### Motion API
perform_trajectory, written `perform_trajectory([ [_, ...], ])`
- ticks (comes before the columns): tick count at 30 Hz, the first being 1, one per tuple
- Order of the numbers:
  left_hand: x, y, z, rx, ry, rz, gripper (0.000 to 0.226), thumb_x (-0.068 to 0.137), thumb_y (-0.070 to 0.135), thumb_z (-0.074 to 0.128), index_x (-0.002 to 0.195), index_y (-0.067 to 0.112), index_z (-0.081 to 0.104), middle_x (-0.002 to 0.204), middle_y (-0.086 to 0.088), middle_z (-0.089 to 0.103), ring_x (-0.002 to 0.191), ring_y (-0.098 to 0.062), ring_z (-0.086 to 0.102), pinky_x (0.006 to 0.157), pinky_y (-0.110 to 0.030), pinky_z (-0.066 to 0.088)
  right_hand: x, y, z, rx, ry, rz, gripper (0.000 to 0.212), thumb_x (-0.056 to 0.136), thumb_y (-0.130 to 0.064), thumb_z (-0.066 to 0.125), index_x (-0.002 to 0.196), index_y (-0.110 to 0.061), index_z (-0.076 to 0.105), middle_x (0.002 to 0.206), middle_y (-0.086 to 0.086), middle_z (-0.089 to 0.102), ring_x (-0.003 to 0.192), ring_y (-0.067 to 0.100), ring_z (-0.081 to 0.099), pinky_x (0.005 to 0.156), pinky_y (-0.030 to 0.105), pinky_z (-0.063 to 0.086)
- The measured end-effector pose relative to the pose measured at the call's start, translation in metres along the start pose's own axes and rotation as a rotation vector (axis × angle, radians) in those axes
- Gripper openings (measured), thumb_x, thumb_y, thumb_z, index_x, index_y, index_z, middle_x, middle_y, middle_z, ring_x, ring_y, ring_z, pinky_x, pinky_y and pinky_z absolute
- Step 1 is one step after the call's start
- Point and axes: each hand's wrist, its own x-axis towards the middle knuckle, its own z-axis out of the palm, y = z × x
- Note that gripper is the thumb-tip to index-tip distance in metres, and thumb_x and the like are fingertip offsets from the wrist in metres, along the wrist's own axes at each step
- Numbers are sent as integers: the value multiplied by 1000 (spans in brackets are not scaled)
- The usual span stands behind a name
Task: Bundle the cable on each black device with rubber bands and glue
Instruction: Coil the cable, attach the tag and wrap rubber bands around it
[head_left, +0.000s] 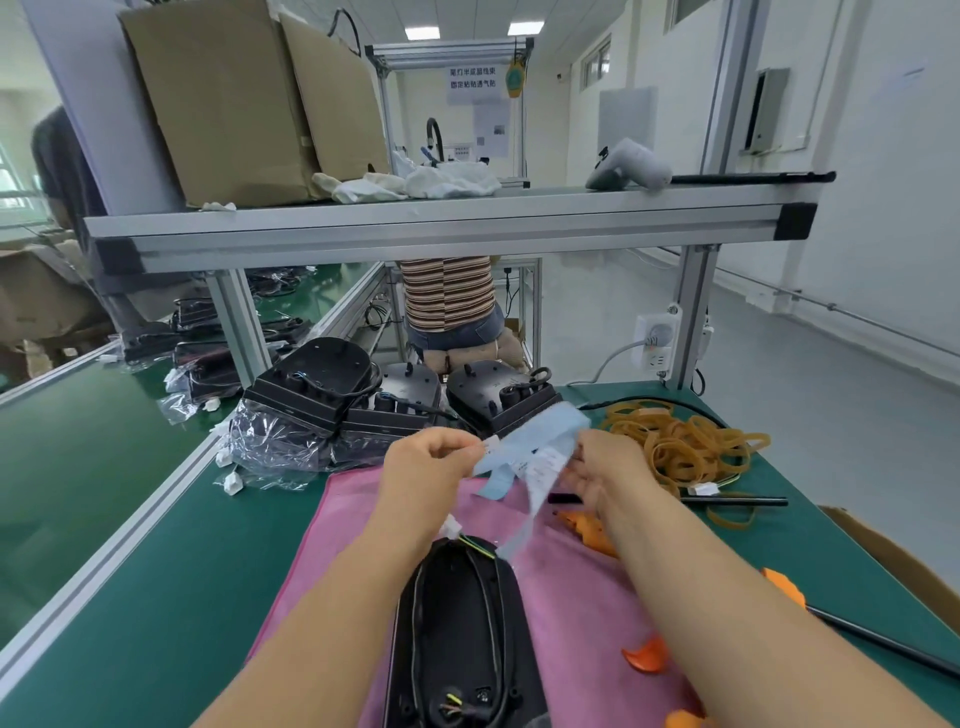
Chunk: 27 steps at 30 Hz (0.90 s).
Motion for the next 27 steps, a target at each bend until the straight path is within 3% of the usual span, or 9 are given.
perform_trajectory([
  [3, 3, -5, -11, -141, -18, -145, 16, 87, 3, 69, 77, 15, 73, 56, 8, 67, 50, 0, 57, 51, -11, 48, 26, -15, -22, 92, 172, -79, 34, 99, -2, 44, 133, -1, 50, 122, 15, 61, 99, 23, 62, 74, 33, 57],
  [5, 3, -8, -15, -149, -13, -162, 15, 87, 1, 69, 79, 13, 74, 57, 6, 68, 50, -1, 58, 51, -12, 49, 30, -21, -34, -247, 387, -69, 41, 101, -18, 47, 140, -9, 47, 131, 7, 56, 115, 21, 56, 86, 28, 50],
  [7, 2, -11, -18, -140, -4, -167, 13, 86, 1, 70, 82, 12, 74, 58, 5, 68, 52, -3, 59, 53, -13, 49, 33, -21, -43, -897, 474, -155, 50, 99, -32, 52, 145, -18, 42, 143, -1, 50, 127, 18, 51, 83, 23, 44],
  [8, 2, -12, -19, -137, -1, -168, 12, 86, 0, 70, 83, 11, 74, 59, 5, 68, 53, -3, 58, 53, -14, 50, 39, -20, -49, -998, 480, -205, 53, 97, -31, 55, 147, -20, 40, 146, -2, 47, 129, 17, 49, 81, 23, 42],
  [11, 1, -13, -22, -115, -5, -165, 16, 85, -2, 69, 93, 13, 70, 63, 2, 68, 52, -4, 59, 52, -13, 49, 46, -19, -57, -538, 472, -184, 52, 92, -10, 59, 142, -9, 45, 137, 13, 52, 123, 32, 52, 94, 34, 49],
  [15, 2, -12, -26, 91, -54, -65, 33, 85, 1, 67, 112, 19, 62, 61, 6, 66, 53, -1, 58, 58, -16, 46, 22, -15, -35, -1043, 522, -541, 67, 77, -3, 68, 139, -17, 45, 140, 12, 45, 128, 36, 44, 100, 52, 46],
  [18, 0, -8, -26, 357, -114, 72, 41, 88, 3, 60, 123, 25, 59, 71, 4, 65, 65, -4, 56, 67, -25, 44, -11, -12, -1, -1068, 184, -823, 49, 77, -3, 61, 122, -23, 64, 122, 2, 62, 109, 20, 56, 88, 33, 48],
  [22, -5, 1, -25, 575, -219, 236, 51, 91, 3, 54, 131, 35, 52, 80, 5, 58, 77, -14, 54, 77, -37, 48, -48, 4, 34, -1104, -432, -706, 32, 82, -10, 65, 112, -20, 67, 91, -10, 68, 79, 5, 62, 70, 17, 52],
  [27, -11, 7, -33, 652, -217, 315, 56, 92, 5, 57, 135, 39, 48, 83, 6, 59, 82, -15, 57, 79, -34, 49, -57, 15, 43, -1042, -410, -669, 25, 82, -2, 62, 100, -18, 68, 83, 2, 71, 70, 12, 62, 68, 25, 52],
])
